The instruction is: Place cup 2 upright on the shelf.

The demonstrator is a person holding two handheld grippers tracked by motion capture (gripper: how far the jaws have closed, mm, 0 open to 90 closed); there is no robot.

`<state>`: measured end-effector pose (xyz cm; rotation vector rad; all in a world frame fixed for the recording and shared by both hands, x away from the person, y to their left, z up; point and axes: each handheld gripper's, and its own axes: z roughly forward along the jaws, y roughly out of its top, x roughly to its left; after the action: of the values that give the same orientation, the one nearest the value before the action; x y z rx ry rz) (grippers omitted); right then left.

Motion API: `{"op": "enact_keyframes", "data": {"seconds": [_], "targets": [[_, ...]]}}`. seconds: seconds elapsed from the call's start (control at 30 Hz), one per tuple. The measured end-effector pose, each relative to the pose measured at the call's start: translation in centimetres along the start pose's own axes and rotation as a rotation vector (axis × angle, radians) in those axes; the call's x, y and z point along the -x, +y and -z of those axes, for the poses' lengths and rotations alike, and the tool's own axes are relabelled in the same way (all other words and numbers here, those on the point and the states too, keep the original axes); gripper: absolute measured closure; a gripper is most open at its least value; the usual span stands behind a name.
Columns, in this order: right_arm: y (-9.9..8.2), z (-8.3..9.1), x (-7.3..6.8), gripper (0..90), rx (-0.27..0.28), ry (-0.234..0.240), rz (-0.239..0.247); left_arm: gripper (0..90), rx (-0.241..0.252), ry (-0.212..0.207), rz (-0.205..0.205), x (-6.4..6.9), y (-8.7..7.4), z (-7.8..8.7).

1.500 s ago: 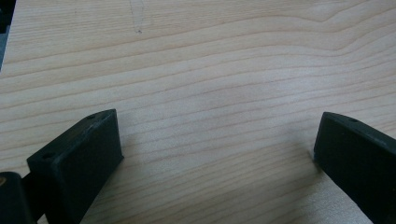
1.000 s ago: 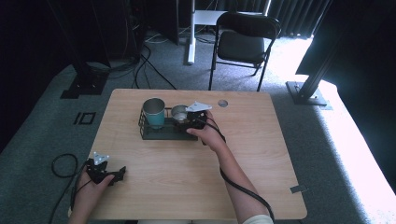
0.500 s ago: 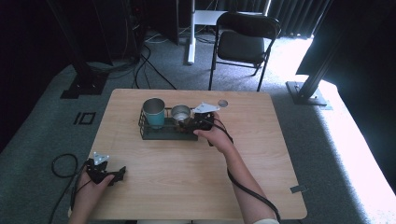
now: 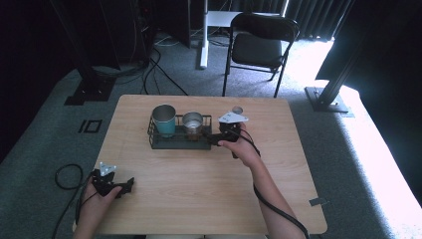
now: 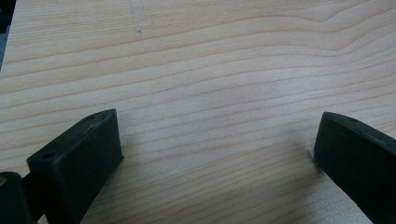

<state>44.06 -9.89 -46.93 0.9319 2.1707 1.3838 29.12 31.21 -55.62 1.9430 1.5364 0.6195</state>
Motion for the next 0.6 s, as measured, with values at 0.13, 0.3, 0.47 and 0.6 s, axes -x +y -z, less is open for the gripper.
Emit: {"op": "enact_keyframes", "data": {"seconds": [0.13, 0.3, 0.47, 0.6], "targets": [[-0.5, 0.3, 0.3, 11.2, -0.001, -0.004, -0.003, 1.8, 0.000, 0.000, 0.000, 0.0, 0.0, 0.0], [-1.1, 0.7, 0.6, 11.2, -0.002, -0.008, -0.016, 1.7, 0.000, 0.000, 0.000, 0.0, 0.0, 0.0], [-2.0, 1.2, 0.8, 11.3, 0.001, -0.011, -0.028, 1.7, 0.000, 0.000, 0.000, 0.0, 0.0, 0.0], [-2.8, 1.7, 1.2, 11.3, -0.007, -0.022, -0.028, 1.7, 0.000, 0.000, 0.000, 0.0, 0.0, 0.0]]}}
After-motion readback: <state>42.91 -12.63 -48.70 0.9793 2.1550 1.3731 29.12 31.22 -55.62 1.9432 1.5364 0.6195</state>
